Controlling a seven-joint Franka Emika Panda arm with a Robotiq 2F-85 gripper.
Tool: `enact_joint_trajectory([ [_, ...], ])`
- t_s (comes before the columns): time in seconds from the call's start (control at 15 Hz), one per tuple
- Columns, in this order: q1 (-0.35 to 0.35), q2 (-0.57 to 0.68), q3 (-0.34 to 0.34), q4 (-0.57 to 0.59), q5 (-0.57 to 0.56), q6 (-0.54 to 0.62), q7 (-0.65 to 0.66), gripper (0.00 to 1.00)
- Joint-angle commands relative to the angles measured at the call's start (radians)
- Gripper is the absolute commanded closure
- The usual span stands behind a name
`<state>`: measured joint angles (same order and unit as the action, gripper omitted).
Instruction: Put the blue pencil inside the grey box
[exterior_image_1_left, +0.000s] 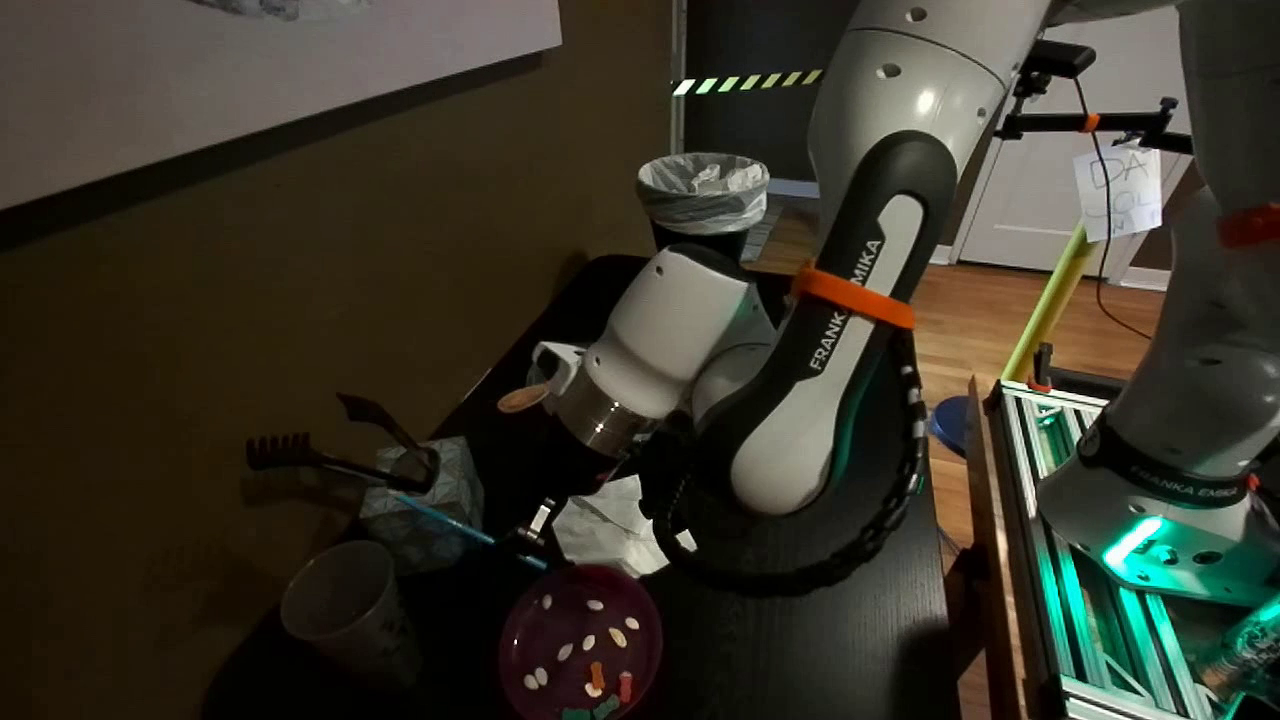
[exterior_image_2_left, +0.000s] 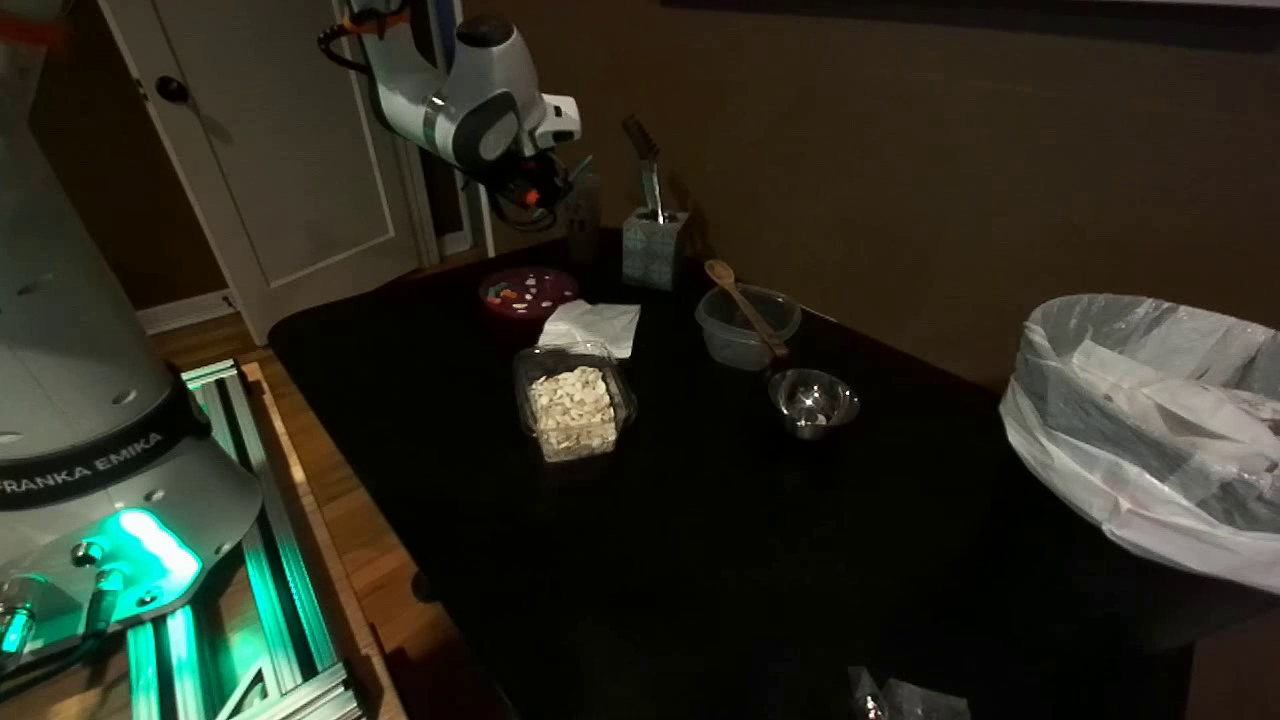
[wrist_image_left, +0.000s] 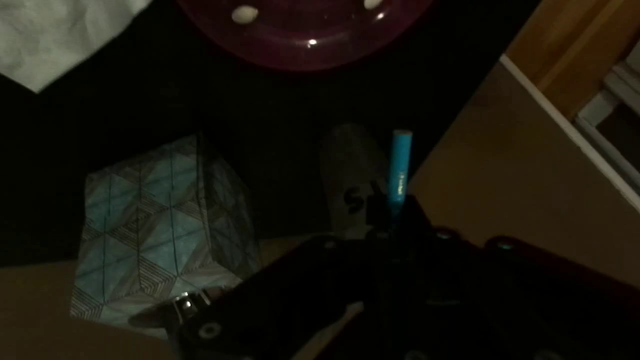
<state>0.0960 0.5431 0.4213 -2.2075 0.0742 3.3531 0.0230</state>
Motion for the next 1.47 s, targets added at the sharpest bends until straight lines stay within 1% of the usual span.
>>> enact_joint_trajectory([
  [0.0, -0.067, -0.024, 0.041, -0.076, -0.073, 0.134, 0.024, 0.98],
  [0.2, -0.023, -0.051, -0.047, -0.131, -0.035, 0.238, 0.068, 0.98],
  [0.33, -0.029, -0.049, -0.070, -0.158, -0.035, 0.290, 0.103, 0.98],
  [0.4, -0.057, -0.038, -0.060, -0.166, -0.064, 0.311, 0.130, 0.98],
  [0.47, -0.094, -0.023, -0.040, -0.168, -0.109, 0.324, 0.163, 0.98],
  [0.53, -0.154, 0.007, 0.003, -0.157, -0.190, 0.336, 0.209, 0.98],
  [0.6, -0.233, 0.040, 0.068, -0.142, -0.252, 0.350, 0.224, 0.98],
  [0.67, -0.319, 0.078, 0.142, -0.128, -0.350, 0.365, 0.249, 0.98],
  [0.73, -0.381, 0.102, 0.201, -0.125, -0.423, 0.339, 0.255, 0.98],
  [0.8, -0.229, 0.026, 0.064, -0.140, -0.324, 0.328, 0.251, 0.91],
  [0.87, -0.292, 0.045, 0.116, -0.139, -0.378, 0.328, 0.262, 0.91],
  [0.93, -0.329, 0.059, 0.144, -0.137, -0.402, 0.329, 0.262, 0.91],
  [1.0, -0.345, 0.068, 0.156, -0.134, -0.412, 0.329, 0.261, 0.98],
  [1.07, -0.318, 0.090, 0.135, -0.107, -0.377, 0.332, 0.258, 0.98],
  [1.13, -0.290, 0.119, 0.116, -0.063, -0.346, 0.372, 0.257, 0.98],
  [1.2, -0.252, 0.120, 0.083, -0.033, -0.298, 0.407, 0.254, 0.98],
  [1.27, -0.239, 0.128, 0.065, 0.002, -0.276, 0.442, 0.267, 0.98],
  [1.4, -0.204, 0.129, 0.008, 0.058, -0.235, 0.504, 0.270, 0.98],
])
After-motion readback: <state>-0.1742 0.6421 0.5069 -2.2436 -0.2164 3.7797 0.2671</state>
